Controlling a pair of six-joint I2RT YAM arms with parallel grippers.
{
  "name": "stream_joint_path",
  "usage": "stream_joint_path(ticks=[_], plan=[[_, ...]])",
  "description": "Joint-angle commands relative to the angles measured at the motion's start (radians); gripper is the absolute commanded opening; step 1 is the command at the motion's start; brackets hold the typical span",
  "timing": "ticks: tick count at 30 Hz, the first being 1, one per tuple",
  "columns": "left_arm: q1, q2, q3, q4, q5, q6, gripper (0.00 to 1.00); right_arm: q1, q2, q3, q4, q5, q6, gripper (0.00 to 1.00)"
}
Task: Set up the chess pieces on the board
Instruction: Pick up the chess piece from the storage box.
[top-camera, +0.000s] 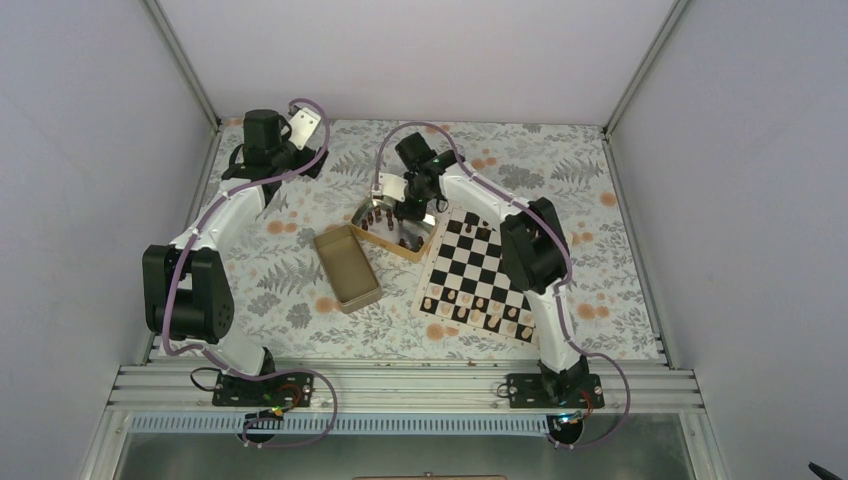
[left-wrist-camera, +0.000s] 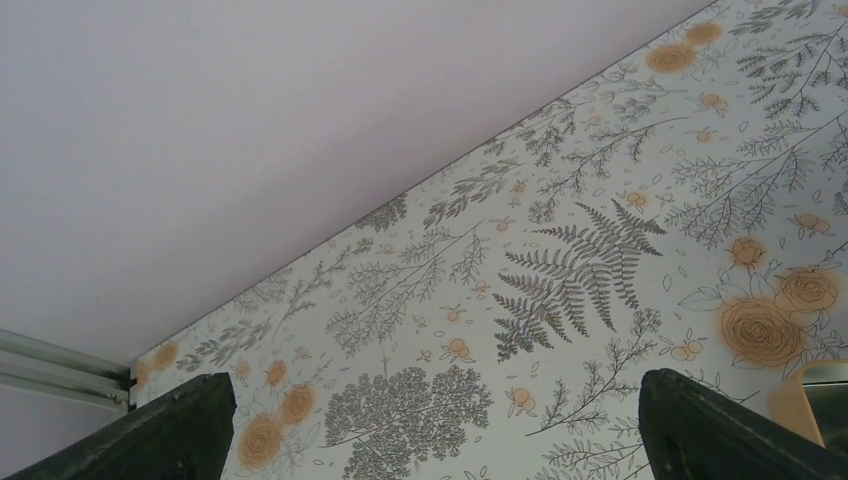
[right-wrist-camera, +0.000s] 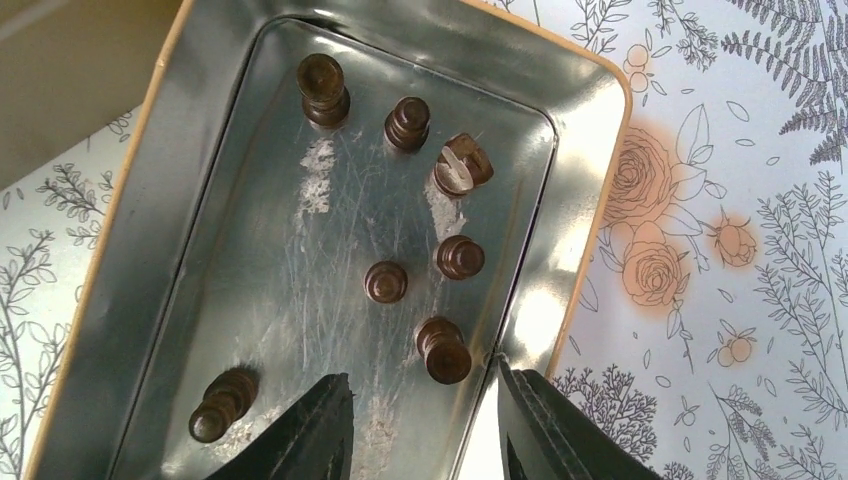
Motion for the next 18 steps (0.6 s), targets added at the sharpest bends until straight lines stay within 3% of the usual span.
stream_joint_path(ticks=[1,18], plan=[[-0.001,-0.032,-0.012,0.023,-0.001,0.008,1.0,0.014,0.044,0.024,0.021,0.004,-0.028,0.4],[-0.001,-0.031,-0.016,0.025,0.003,0.008,1.0,0.019,0.093,0.049,0.007,0.042,-0.013,0.39]])
